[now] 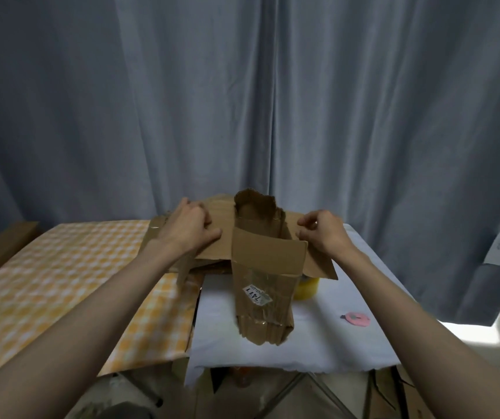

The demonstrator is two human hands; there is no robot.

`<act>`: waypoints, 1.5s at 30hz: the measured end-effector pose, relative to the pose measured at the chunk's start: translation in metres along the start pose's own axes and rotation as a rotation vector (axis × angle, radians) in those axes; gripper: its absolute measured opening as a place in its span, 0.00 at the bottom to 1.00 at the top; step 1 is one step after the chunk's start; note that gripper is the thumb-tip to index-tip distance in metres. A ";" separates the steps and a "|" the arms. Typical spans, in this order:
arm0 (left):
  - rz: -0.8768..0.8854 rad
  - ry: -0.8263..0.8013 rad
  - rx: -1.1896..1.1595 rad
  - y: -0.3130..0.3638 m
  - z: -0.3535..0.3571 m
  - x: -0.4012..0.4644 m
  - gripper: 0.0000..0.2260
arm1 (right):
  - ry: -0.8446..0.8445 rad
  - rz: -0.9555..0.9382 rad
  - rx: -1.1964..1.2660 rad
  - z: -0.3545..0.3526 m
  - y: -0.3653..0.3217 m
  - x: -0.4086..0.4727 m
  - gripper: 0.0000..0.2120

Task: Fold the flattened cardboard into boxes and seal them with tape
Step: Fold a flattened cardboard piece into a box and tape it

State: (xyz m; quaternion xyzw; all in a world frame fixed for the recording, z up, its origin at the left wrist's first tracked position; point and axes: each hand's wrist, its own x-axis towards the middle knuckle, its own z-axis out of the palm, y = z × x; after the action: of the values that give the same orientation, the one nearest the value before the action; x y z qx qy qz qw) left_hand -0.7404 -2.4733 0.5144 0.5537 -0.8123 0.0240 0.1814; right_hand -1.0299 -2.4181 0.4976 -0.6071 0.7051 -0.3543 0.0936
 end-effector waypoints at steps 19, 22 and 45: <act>0.130 -0.173 -0.492 0.013 0.011 0.044 0.19 | -0.023 -0.078 -0.023 0.010 0.009 -0.005 0.22; 0.224 -0.233 -0.314 -0.002 0.018 0.035 0.19 | -0.023 -0.073 -0.016 0.014 0.009 -0.007 0.22; 0.205 -0.268 -0.352 0.002 0.023 0.023 0.26 | -0.486 -0.118 0.210 -0.025 0.027 -0.058 0.42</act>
State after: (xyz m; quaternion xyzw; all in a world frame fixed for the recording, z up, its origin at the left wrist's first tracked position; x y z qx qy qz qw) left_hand -0.7557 -2.4990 0.5008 0.4265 -0.8728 -0.1732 0.1623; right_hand -1.0510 -2.3545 0.4826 -0.7013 0.5848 -0.2741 0.3016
